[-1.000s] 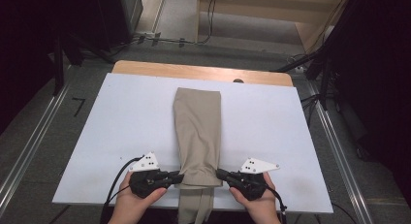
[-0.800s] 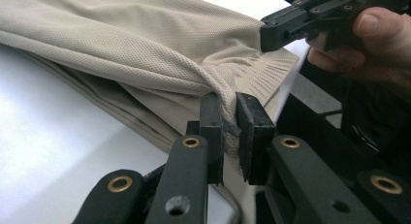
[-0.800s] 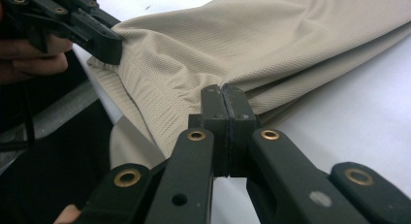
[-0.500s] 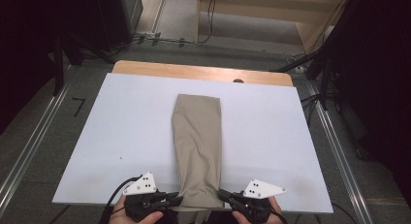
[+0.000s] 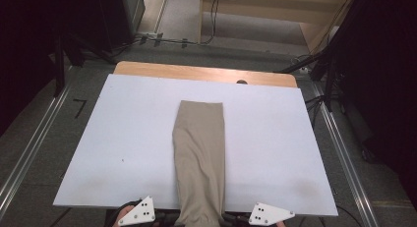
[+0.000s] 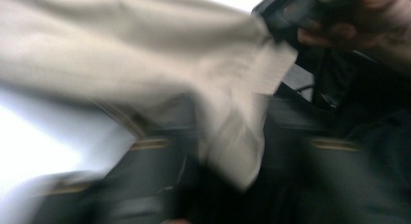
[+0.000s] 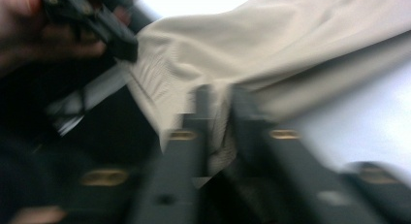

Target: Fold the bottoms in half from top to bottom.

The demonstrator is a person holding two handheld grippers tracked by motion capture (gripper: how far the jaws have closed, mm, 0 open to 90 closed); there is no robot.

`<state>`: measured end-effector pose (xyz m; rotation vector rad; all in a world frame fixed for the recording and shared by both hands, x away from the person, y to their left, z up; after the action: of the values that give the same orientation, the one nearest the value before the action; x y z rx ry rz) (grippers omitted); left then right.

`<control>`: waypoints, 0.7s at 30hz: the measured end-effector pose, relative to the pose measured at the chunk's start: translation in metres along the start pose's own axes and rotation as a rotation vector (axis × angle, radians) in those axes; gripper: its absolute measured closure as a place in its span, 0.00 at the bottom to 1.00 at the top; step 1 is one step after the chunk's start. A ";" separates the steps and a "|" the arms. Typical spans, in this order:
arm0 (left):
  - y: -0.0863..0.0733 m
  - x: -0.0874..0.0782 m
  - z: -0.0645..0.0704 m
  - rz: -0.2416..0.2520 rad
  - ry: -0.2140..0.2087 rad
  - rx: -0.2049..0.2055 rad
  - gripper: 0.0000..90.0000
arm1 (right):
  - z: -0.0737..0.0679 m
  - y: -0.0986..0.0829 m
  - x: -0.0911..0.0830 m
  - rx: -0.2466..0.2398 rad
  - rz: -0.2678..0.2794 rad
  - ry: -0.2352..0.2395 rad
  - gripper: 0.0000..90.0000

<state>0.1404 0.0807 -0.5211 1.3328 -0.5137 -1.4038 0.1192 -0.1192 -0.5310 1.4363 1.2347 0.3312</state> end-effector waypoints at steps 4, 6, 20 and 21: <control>0.014 -0.003 -0.012 0.058 -0.005 -0.029 0.13 | 0.004 0.015 -0.009 -0.029 0.033 -0.023 0.32; 0.021 -0.003 -0.021 0.079 -0.013 -0.045 0.07 | 0.012 0.024 -0.010 -0.020 0.060 -0.036 0.22; 0.073 0.016 -0.056 0.127 0.003 0.072 0.04 | 0.047 0.069 0.004 -0.085 0.095 -0.062 0.13; 0.074 0.018 -0.058 0.125 0.002 0.069 0.04 | 0.049 0.072 0.005 -0.092 0.096 -0.066 0.13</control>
<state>0.2254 0.0610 -0.4811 1.3337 -0.6381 -1.2918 0.1943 -0.1275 -0.4869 1.4191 1.0859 0.3981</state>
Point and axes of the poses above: each handheld gripper's, and its own axes: x roughly forward along the jaws, y roughly out of its top, z roughly to its right, the point moved 8 cm from there along x, roughly forward along the jaws, and after that the axes turned 7 degrees about z, right-handed, at the moved point
